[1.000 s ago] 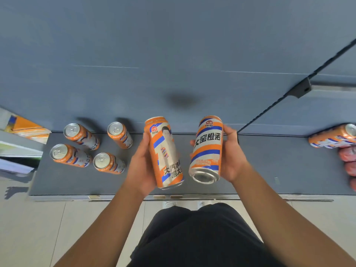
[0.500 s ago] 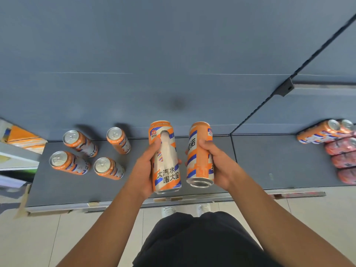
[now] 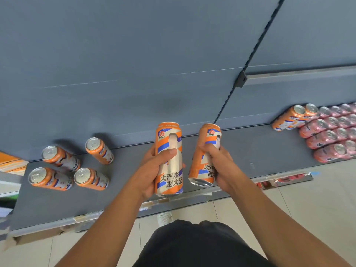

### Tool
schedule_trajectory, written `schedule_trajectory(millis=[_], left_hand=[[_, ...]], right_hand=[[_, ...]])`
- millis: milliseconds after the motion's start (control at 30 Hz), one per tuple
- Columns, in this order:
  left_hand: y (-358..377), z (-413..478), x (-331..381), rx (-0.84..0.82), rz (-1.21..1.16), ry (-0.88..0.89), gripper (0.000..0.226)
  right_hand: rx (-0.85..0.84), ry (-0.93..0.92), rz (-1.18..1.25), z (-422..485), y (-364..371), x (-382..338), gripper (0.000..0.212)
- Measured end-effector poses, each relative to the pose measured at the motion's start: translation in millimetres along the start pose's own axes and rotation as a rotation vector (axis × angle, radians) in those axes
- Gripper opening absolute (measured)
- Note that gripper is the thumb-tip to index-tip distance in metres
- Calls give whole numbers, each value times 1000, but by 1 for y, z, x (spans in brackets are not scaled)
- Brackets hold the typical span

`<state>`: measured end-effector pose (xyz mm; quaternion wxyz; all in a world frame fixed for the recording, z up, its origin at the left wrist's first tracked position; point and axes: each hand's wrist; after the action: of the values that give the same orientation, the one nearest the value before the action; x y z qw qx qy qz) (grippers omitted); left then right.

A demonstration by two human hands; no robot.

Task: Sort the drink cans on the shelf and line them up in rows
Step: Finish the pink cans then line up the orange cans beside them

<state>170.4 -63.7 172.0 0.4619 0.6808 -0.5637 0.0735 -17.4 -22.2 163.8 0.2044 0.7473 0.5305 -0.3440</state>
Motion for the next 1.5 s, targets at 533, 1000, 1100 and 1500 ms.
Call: schedule_trajectory(millis=[533,1000,1100,1500], left_hand=[[191,-14,-136,-117,136,-34,56],[352,42,-234,-336,408,-172,50],[378,68,-245,-343,451,-176,63],[489,193,-252,-405,441,-250,56]], right_hand=[[179,-262,162,-83,-222,31,61],[482,-270,286,-92,-393,58,26],[506,-288,296,-75,-423,53,28],[520,-252,219,26,-533,-20,36]])
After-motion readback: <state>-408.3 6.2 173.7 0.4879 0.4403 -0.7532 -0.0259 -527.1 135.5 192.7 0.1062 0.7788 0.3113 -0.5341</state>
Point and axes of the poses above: each hand's wrist, its own z-axis towards the middle knuckle, its own y-axis out of the palm, x = y × z, and after that the axes turned 12 degrees about -z, right-handed
